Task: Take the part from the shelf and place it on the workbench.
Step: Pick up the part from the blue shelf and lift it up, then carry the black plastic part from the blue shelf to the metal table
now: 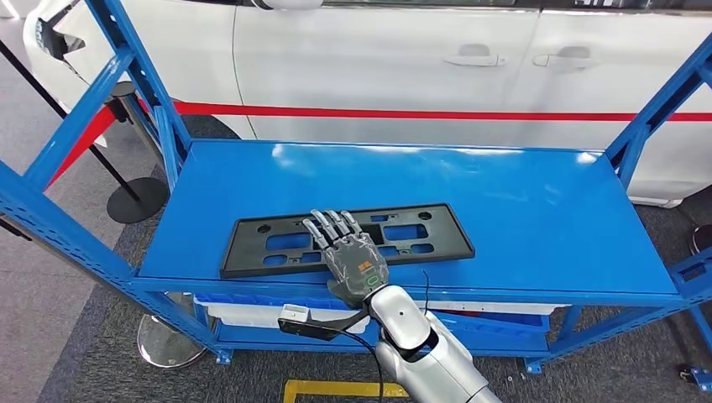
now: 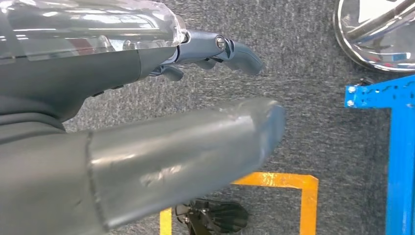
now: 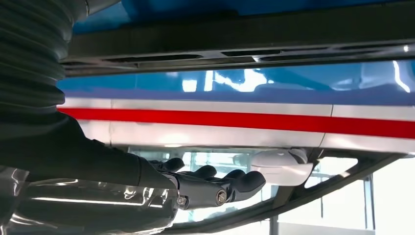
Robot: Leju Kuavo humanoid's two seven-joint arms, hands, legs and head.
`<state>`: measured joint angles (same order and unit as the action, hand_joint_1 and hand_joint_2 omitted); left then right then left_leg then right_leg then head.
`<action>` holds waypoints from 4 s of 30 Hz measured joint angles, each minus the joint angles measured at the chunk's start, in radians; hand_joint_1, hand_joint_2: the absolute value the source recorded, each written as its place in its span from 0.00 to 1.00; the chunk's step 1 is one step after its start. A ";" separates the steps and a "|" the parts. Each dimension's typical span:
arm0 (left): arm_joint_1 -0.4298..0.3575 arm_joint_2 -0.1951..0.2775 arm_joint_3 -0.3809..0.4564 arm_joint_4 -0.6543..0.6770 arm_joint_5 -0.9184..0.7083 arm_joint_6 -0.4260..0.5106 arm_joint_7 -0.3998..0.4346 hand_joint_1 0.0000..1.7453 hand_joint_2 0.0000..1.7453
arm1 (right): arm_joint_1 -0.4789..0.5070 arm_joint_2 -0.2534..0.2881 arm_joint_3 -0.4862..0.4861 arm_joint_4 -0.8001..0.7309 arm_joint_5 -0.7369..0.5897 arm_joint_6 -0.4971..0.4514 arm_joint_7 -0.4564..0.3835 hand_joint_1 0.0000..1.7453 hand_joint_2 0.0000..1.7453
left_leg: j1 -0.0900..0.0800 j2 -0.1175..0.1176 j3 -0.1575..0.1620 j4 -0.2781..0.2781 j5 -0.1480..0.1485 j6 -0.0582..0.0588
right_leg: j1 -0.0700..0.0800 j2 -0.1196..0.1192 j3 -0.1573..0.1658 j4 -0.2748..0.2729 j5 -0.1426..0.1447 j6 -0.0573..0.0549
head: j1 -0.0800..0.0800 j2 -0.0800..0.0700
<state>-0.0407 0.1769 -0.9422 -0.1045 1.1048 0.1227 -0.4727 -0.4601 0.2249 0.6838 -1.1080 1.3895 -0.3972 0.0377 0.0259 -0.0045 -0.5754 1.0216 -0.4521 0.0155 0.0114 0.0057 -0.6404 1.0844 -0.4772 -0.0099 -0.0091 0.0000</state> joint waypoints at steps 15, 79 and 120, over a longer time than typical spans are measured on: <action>-0.004 0.005 -0.035 0.000 0.033 -0.006 -0.006 0.00 0.00 | -0.097 -0.024 0.031 0.112 0.046 0.091 0.040 0.00 1.00 | -0.007 0.000 -0.007 0.031 -0.032 -0.034 | -0.005 -0.003 0.037 -0.080 0.046 -0.029 | 0.003 0.000; 0.010 -0.001 -0.090 0.000 0.238 -0.015 -0.014 0.00 0.00 | 0.124 -0.036 -0.108 -0.605 -1.064 0.054 -0.289 1.00 1.00 | -0.005 0.001 -0.071 0.163 -0.100 -0.042 | -0.013 -0.006 0.066 -0.087 0.022 -0.031 | -0.005 0.000; 0.013 -0.027 -0.126 0.001 0.362 0.017 0.054 0.00 0.00 | 0.693 -0.164 -0.320 -0.867 -1.398 0.392 -0.499 1.00 1.00 | -0.021 -0.001 0.119 -0.024 -0.090 -0.004 | -0.007 -0.009 -0.023 -0.057 0.106 0.002 | -0.004 0.000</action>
<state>-0.0276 0.1498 -1.0681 -0.1038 1.4671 0.1399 -0.4188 0.2325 0.0610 0.3635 -1.9749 -0.0085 -0.0055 -0.4618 0.0048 -0.0056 -0.4559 0.9979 -0.5417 0.0113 0.0043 -0.0034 -0.6634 1.0274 -0.3710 -0.0080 -0.0134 -0.0001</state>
